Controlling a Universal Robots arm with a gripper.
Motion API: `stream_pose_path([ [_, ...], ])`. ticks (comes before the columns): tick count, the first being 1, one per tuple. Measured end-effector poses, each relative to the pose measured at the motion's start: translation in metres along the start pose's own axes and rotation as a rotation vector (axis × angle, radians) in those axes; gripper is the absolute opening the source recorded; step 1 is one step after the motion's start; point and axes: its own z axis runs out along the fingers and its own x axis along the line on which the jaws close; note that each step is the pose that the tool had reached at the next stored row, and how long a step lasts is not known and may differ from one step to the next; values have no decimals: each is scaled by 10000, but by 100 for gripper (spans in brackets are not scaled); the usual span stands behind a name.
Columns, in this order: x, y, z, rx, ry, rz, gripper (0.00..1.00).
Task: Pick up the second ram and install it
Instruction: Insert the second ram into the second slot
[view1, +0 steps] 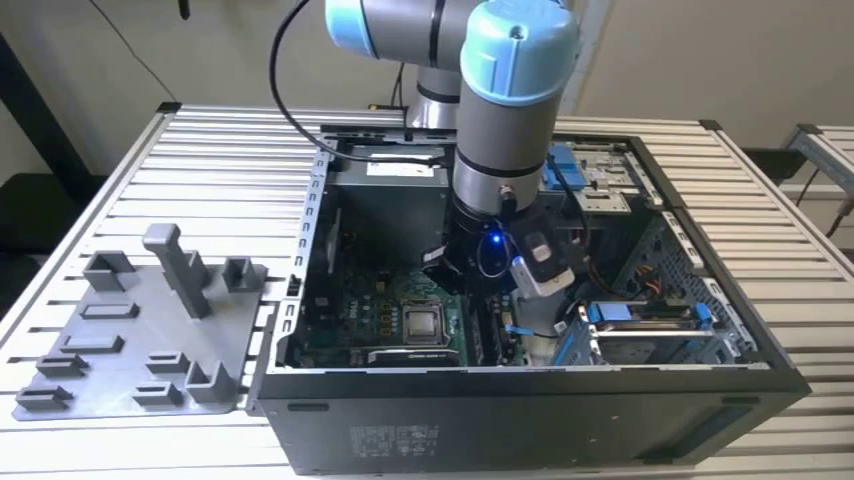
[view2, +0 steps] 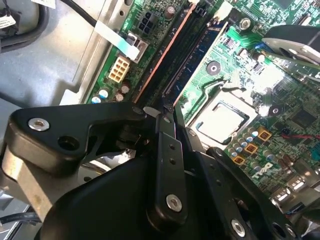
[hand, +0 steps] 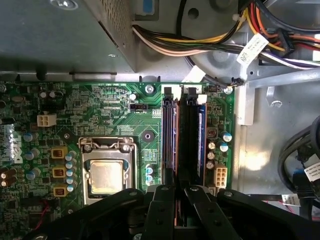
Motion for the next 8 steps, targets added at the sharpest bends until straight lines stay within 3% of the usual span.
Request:
stream_pose_path([
  [8,1,0,19,11,5,266,14],
])
